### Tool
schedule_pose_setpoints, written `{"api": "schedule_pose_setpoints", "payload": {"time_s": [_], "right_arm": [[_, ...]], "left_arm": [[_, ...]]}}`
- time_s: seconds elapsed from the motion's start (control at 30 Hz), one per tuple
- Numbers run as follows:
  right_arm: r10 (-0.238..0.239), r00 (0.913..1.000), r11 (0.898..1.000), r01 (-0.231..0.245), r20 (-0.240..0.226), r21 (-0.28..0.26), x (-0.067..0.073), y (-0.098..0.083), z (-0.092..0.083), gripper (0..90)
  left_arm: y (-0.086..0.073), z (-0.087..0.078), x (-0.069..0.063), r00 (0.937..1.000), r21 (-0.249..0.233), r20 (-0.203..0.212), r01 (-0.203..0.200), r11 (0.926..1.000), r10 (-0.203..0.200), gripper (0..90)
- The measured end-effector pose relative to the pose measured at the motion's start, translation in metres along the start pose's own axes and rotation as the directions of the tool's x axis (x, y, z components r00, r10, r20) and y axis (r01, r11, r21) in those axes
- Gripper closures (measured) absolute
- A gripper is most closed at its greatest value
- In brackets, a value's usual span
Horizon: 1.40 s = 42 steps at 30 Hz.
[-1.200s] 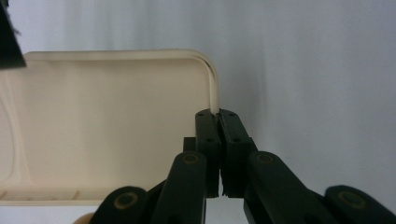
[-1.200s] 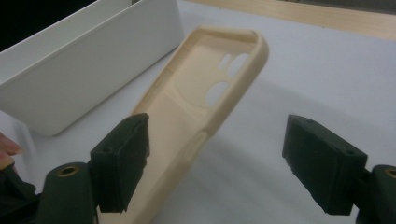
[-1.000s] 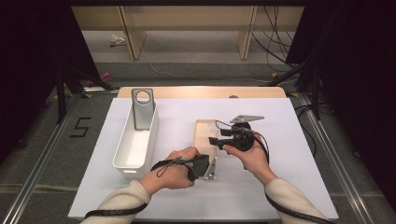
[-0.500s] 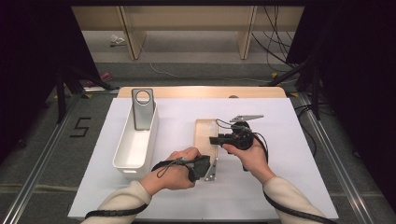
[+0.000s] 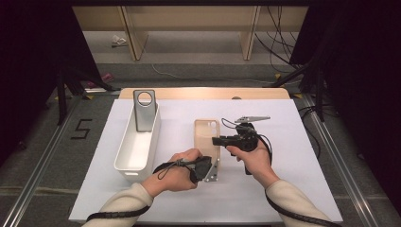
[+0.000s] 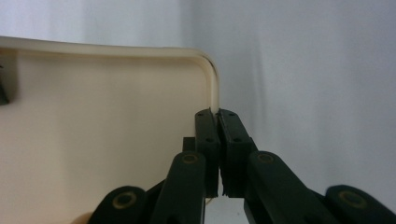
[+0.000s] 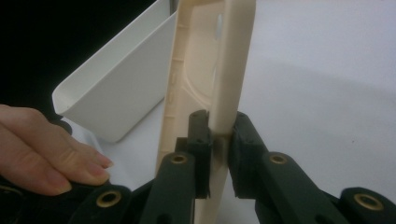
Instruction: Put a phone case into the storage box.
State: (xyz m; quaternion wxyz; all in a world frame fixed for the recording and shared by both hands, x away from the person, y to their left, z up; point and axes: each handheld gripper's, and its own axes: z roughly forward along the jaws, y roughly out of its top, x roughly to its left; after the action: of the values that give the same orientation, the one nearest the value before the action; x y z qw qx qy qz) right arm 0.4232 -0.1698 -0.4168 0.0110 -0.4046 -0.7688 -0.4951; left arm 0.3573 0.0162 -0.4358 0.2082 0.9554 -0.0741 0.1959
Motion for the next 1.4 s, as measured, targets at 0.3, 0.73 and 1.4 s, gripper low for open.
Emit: {"api": "schedule_pose_setpoints", "payload": {"time_s": [0.3,0.73,1.4], "right_arm": [[-0.024,0.9996,0.999,0.024,0.014,-0.028,0.005,0.003,-0.008,81.1],[-0.043,0.9978,0.998,0.046,0.05,-0.048,0.0,0.0,-0.025,81.1],[-0.06,0.9967,0.995,0.064,0.056,-0.074,0.004,-0.007,-0.034,81.0]], "left_arm": [[-0.009,-0.011,-0.002,0.996,-0.103,-0.02,0.085,0.9911,-0.087,70.8],[-0.035,-0.031,-0.014,0.9236,-0.34,0.0,0.361,0.8687,-0.383,19.8],[-0.061,-0.04,-0.009,0.7733,-0.458,0.007,0.566,0.6853,-0.634,21.7]]}}
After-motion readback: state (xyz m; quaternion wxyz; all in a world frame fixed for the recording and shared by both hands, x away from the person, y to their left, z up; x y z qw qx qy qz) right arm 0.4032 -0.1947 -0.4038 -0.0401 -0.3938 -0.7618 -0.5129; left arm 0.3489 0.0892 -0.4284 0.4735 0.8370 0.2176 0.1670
